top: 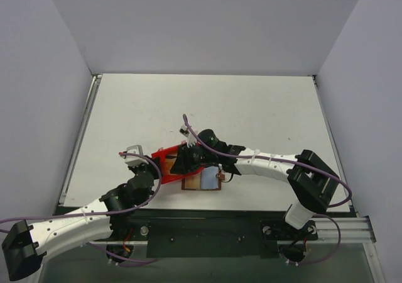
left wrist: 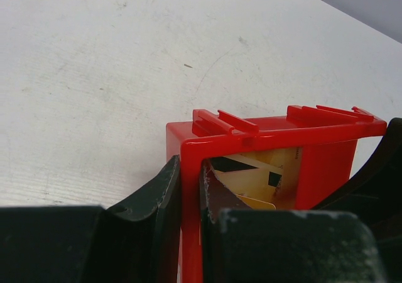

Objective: Put the credit cards into the card holder
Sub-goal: Pick up the credit card from the storage box, then place the storage box at the center of the board.

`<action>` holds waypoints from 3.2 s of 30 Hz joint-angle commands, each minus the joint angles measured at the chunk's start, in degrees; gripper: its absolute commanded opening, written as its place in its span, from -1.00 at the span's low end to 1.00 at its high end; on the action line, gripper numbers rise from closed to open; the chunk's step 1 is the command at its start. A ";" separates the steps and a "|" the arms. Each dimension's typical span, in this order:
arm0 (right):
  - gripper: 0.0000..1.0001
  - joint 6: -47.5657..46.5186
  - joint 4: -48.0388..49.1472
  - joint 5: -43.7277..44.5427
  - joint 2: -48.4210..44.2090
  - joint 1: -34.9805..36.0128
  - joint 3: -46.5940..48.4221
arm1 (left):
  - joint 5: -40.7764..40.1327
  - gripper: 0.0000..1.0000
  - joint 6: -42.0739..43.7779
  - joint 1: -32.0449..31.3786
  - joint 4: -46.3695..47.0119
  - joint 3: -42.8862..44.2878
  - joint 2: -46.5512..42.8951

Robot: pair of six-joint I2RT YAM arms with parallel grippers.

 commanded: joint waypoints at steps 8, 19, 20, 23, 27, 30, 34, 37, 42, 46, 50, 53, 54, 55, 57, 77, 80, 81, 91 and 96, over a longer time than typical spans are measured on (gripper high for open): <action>-0.35 -2.69 -1.99 2.49 4.63 2.10 3.98 | 4.21 -1.00 -3.97 -0.51 8.80 3.10 -2.17; -0.50 -4.71 -4.98 5.92 4.64 3.06 3.72 | 3.69 -1.00 -4.05 -0.51 6.87 3.45 -3.40; -0.52 -4.71 -5.24 7.31 4.64 3.07 3.63 | 3.60 -1.00 -3.97 -0.51 6.86 3.45 -3.31; -0.73 -4.54 -6.47 11.10 4.02 2.98 3.72 | 3.77 -1.00 -3.88 -0.51 6.42 3.62 -3.49; -0.91 -4.89 -7.26 15.76 2.53 2.98 3.45 | 3.60 -1.00 -3.62 -0.51 5.37 3.98 -3.49; -1.00 -5.59 -8.23 17.17 0.69 2.98 3.28 | 2.81 -1.00 -3.70 -0.51 2.92 4.76 -2.88; -1.00 -7.52 -10.07 19.01 -3.09 2.98 3.01 | 0.87 -1.00 -4.49 -0.51 -1.13 6.61 -1.12; -1.00 -8.84 -12.09 19.89 -6.08 2.89 3.19 | -0.18 -1.00 -5.11 -0.43 -2.72 7.49 -0.24; -1.00 -10.16 -13.77 21.30 -10.73 2.63 2.31 | -0.71 -1.00 -4.93 0.10 -6.49 9.86 1.87; -1.00 -10.34 -15.35 20.60 -13.46 1.66 2.22 | 0.17 -1.00 -5.11 2.20 -8.78 12.67 5.55; -1.00 -9.55 -15.09 18.93 -16.27 -0.35 0.73 | 4.20 -1.00 -4.85 7.11 -10.01 15.57 8.98; -1.00 -8.58 -13.60 15.33 -17.68 -2.99 -0.59 | 9.73 -1.00 -4.23 11.25 -9.84 17.33 11.01; -1.00 -8.41 -13.07 13.41 -18.65 -3.61 -1.29 | 10.62 -1.00 -3.88 13.61 -10.10 18.29 12.15; -1.00 -8.41 -12.11 12.35 -19.00 -4.75 -1.73 | 12.28 -1.00 -3.79 14.51 -11.14 18.91 12.50; -1.00 -8.93 -10.79 8.66 -20.50 -6.24 -2.70 | 14.66 -1.00 -3.18 17.93 -11.68 20.67 14.00; -1.00 25.21 -18.60 7.68 -30.95 -14.25 6.52 | 28.73 -1.00 0.96 32.88 -17.66 33.16 31.31; -1.00 36.46 -17.64 8.03 -32.01 -15.04 7.32 | 28.82 -1.00 1.22 33.50 -17.83 33.59 32.19; -1.00 38.77 -16.68 8.03 -32.62 -15.30 7.06 | 28.82 -1.00 1.31 33.93 -17.75 33.68 32.63; -1.00 70.68 5.45 0.57 -33.69 -21.45 -5.07 | 28.56 -0.91 2.36 37.45 -18.27 35.18 35.36; -1.00 78.06 14.26 -2.77 -30.26 -21.63 -7.27 | 29.00 -0.74 2.71 38.94 -18.10 35.44 36.94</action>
